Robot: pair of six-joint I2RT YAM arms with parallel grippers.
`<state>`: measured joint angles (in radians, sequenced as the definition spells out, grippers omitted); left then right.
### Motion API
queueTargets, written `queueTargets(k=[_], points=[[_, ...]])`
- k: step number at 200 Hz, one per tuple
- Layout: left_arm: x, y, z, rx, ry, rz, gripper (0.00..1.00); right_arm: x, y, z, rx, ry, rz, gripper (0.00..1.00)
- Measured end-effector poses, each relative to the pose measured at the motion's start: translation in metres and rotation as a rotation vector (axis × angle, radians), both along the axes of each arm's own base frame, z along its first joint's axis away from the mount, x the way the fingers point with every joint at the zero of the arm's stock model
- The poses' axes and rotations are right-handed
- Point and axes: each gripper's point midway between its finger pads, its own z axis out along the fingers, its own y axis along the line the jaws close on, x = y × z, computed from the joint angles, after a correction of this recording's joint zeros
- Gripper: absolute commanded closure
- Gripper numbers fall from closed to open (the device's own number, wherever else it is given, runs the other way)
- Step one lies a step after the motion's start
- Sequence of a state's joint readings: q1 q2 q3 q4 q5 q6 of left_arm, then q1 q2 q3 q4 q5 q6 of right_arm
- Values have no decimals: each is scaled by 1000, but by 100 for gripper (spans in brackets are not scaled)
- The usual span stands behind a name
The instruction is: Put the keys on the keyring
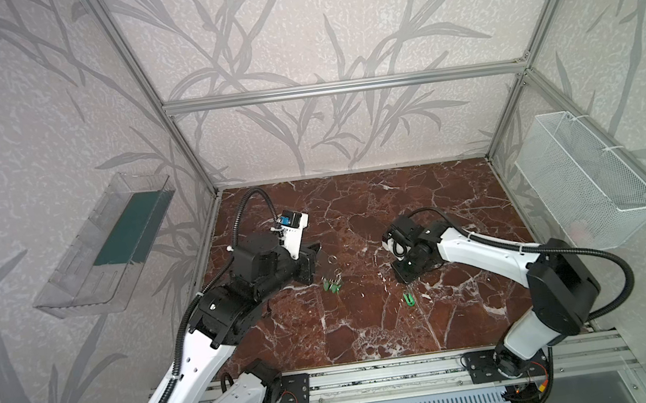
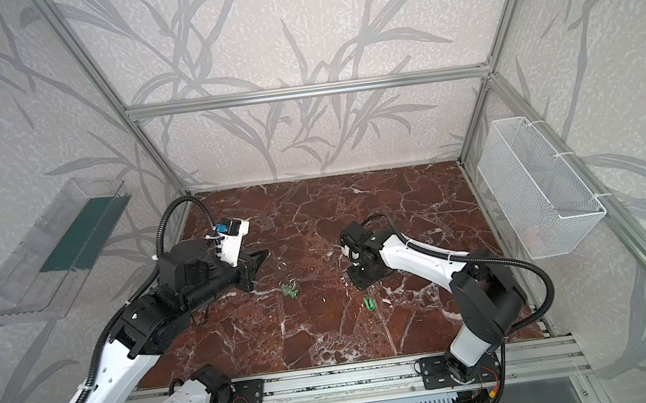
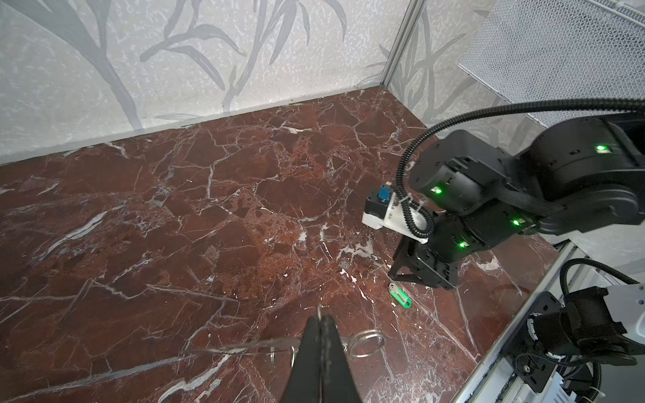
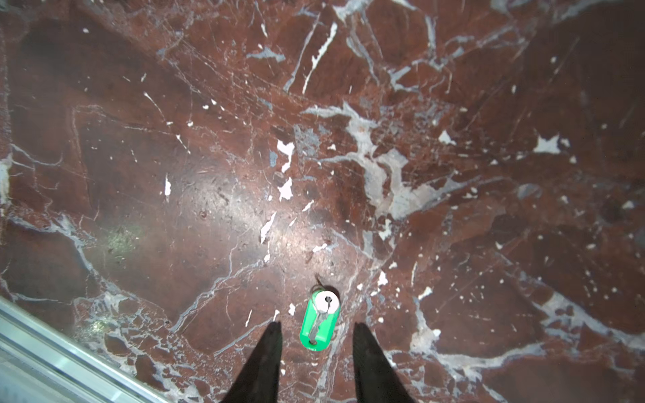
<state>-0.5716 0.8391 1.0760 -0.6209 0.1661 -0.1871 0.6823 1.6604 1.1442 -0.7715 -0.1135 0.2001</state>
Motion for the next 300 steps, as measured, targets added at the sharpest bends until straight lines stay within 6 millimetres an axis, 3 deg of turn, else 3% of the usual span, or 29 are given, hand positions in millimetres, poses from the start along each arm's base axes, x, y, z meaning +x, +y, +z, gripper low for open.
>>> queueTargets(k=[42,161,206,260,300], points=[[-1,0,1,-3,-1,-2,100,-10,-3,-30,-131,133,63,64],[-1,-1,1,-10,4,-11,100,-17,-2,-53,-268,193,157,77],[-1,0,1,-10,4,-11,100,-17,-1,-53,-267,191,160,100],[-1,0,1,-10,4,-10,100,-19,-3,-51,-242,167,135,100],[-2,-3,-1,-15,13,-24,100,-24,-7,-38,-126,69,45,100]])
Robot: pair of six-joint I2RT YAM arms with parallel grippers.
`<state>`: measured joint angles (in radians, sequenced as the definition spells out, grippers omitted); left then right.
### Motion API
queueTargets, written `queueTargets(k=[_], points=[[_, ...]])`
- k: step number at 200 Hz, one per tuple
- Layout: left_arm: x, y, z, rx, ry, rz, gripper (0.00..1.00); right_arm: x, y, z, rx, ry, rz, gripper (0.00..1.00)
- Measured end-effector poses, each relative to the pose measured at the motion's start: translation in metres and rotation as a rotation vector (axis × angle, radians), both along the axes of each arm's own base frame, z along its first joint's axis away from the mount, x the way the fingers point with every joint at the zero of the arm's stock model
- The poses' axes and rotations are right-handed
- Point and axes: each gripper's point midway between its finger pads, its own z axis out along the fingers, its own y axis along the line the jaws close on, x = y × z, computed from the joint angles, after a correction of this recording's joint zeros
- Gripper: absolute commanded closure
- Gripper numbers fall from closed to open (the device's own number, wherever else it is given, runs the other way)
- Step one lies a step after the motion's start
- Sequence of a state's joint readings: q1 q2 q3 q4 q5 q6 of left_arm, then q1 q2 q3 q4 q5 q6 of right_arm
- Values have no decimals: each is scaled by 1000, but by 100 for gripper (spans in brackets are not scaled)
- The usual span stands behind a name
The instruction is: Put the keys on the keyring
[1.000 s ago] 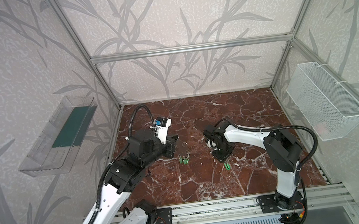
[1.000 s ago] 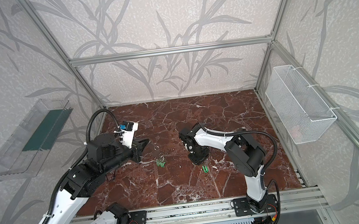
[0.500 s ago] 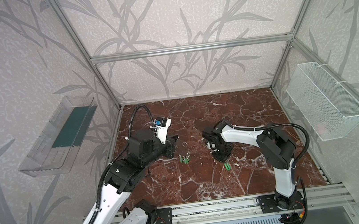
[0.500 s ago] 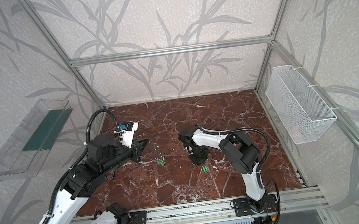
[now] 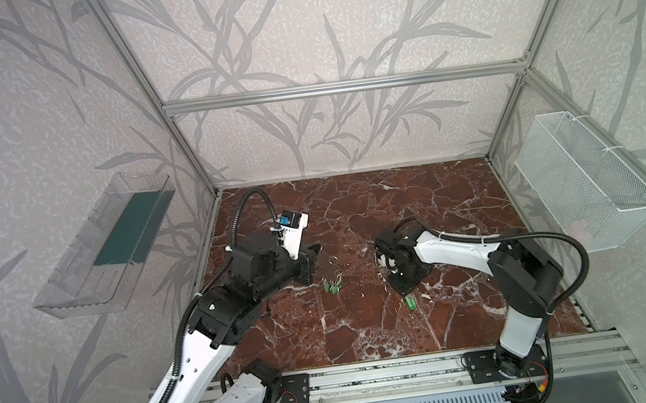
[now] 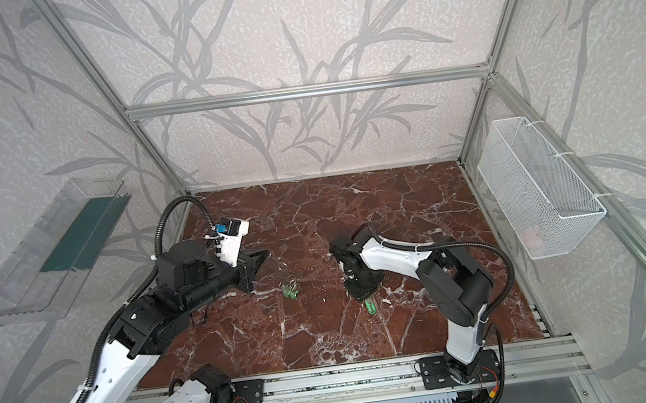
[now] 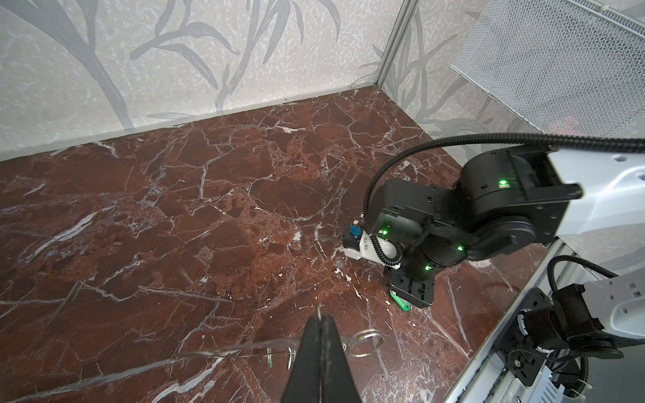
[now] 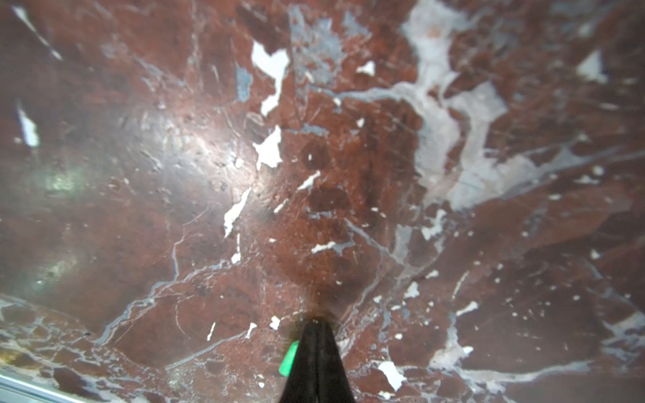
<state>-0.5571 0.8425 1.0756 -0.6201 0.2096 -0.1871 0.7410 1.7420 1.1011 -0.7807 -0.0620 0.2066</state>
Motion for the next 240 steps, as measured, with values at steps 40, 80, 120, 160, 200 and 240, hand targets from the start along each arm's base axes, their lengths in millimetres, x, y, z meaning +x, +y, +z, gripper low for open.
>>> queueTargets(k=[40,80,120,160,200,240], points=[[-1,-13,-8,-13,43,-63,100,8,6,11,145,-140,-93,100],[-7,-23,-15,-39,63,-126,100,17,8,-5,220,-219,-164,100],[-11,-29,-11,-64,60,-166,100,26,2,-6,306,-361,-219,100],[-13,-33,-10,-77,58,-187,100,30,-9,-6,406,-507,-291,100],[-13,-33,-9,-80,54,-190,100,37,-13,-5,500,-636,-322,100],[-13,-34,-9,-79,55,-190,100,43,-10,-5,561,-705,-324,87]])
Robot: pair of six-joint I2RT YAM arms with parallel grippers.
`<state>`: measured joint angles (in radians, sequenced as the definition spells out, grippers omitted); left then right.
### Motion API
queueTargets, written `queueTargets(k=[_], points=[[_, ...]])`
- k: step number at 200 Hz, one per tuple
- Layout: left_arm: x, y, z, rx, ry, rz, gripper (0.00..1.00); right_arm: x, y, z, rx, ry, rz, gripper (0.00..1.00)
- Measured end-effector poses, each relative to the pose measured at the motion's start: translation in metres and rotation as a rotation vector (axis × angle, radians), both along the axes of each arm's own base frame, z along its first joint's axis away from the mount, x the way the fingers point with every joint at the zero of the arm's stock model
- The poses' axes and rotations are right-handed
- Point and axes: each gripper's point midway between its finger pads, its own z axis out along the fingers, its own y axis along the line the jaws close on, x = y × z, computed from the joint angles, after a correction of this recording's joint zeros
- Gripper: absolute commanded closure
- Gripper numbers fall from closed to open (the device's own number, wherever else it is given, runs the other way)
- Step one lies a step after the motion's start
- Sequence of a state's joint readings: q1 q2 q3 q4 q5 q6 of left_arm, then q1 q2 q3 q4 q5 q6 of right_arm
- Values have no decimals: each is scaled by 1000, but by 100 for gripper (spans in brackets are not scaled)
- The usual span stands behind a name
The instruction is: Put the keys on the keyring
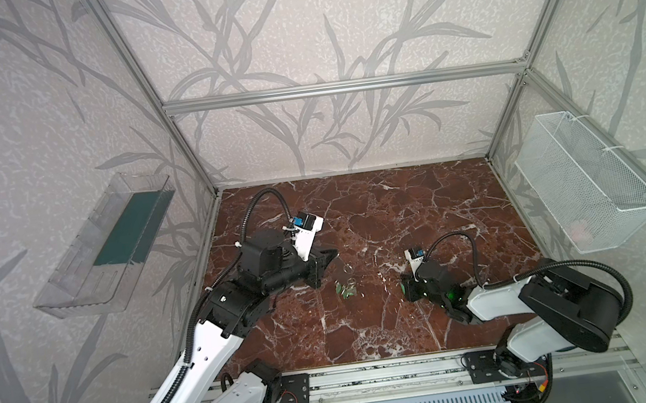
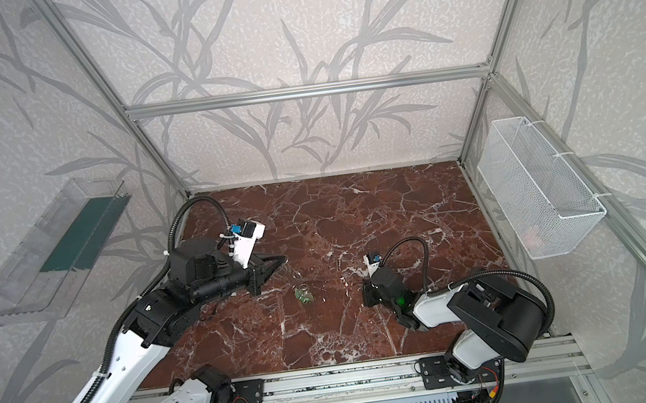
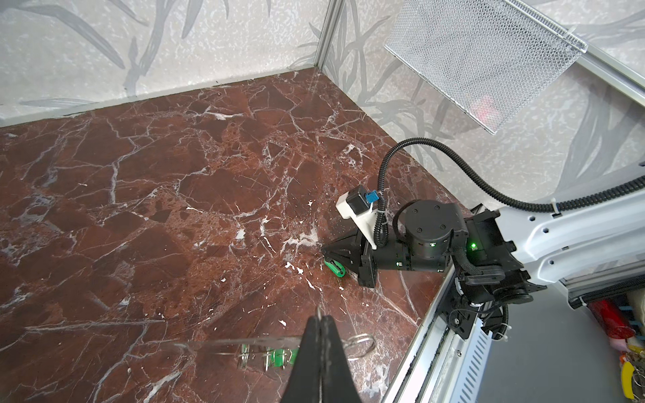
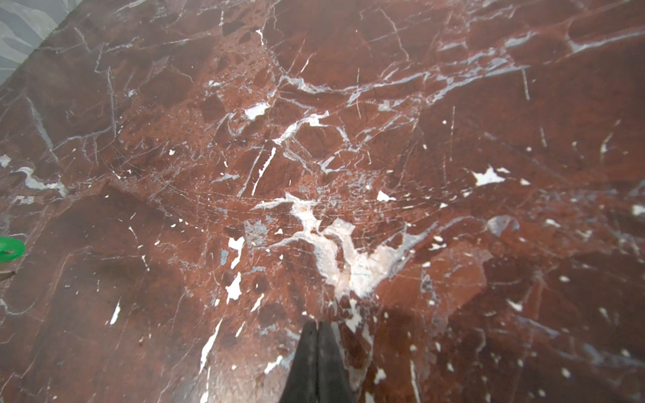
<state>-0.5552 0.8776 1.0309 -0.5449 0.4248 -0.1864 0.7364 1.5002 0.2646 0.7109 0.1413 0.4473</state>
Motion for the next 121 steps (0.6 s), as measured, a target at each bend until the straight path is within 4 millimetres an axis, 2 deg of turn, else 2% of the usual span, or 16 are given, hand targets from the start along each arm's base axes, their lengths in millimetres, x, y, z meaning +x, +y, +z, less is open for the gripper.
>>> queueTargets(k=[23,41,69,94,121], points=[[0,0,0,0,0,0,100,-4,-2,-2,1,-1,6,70],[0,0,0,0,0,0,100,-5,-2,5,0,-1,16,64],[0,0,0,0,0,0,100,1,2,46,38,-64,17,55],[0,0,0,0,0,0,100,7,4,87,44,-112,13,54],[0,0,0,0,1,-2,100,12,7,108,-18,-89,34,55]])
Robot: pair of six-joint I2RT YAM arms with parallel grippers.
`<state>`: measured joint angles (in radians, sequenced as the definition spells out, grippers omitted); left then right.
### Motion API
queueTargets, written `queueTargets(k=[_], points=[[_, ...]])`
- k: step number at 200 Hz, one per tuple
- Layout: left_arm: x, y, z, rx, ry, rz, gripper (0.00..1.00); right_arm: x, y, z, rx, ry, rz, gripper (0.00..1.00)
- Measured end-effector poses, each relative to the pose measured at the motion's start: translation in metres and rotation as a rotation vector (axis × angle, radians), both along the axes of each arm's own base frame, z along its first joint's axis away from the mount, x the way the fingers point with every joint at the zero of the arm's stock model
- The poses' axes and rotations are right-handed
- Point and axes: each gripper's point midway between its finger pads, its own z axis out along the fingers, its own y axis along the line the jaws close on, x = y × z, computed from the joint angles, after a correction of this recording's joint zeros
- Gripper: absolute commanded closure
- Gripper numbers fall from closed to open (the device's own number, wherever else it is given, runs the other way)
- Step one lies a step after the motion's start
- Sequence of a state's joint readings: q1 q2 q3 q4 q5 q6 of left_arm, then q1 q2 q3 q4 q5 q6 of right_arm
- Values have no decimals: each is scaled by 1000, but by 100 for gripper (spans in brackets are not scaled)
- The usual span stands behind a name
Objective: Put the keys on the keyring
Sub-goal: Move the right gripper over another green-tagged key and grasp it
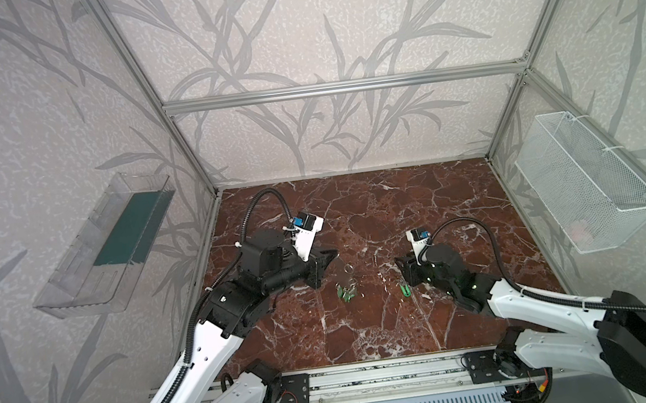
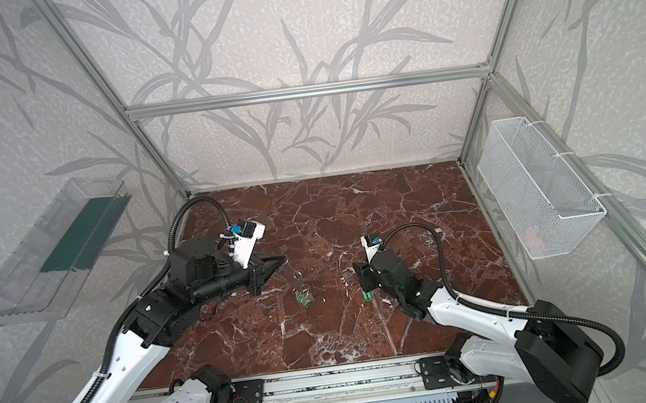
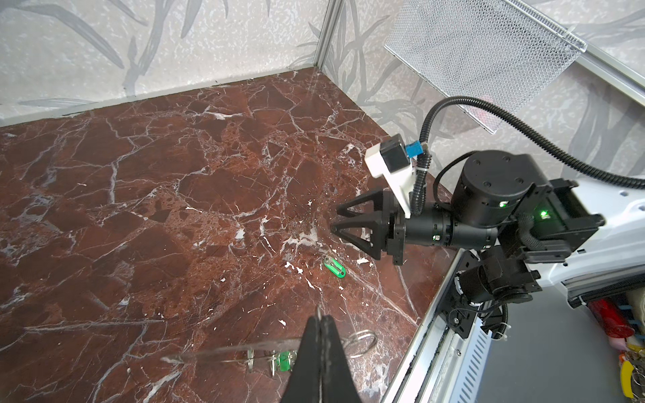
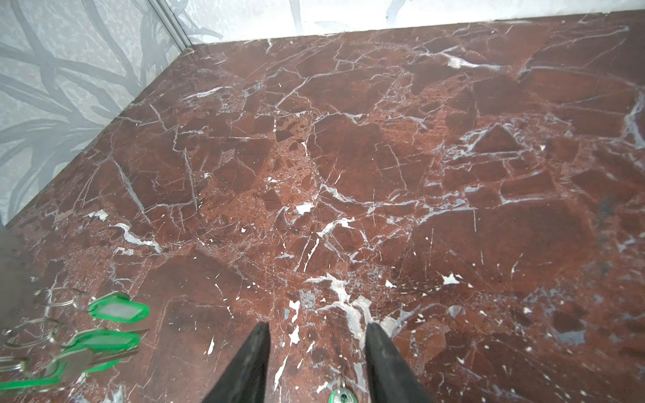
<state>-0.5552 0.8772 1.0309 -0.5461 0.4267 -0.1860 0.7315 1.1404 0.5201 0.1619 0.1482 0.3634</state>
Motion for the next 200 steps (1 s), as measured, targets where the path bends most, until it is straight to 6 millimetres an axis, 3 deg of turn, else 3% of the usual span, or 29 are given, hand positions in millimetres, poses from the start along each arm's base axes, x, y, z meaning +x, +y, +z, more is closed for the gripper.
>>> queueTargets(k=[37,78,108,200], points=[[-2,-1,0,-4,2,-10,100,1,11,-1,-137,132,81,56],[-7,-4,0,-11,15,-41,100,-4,25,-35,-327,386,189,57],[-14,-8,0,-21,24,-85,100,-5,29,-49,-425,528,223,57],[-18,-8,2,-18,4,-107,100,-15,19,-79,-618,750,261,62]])
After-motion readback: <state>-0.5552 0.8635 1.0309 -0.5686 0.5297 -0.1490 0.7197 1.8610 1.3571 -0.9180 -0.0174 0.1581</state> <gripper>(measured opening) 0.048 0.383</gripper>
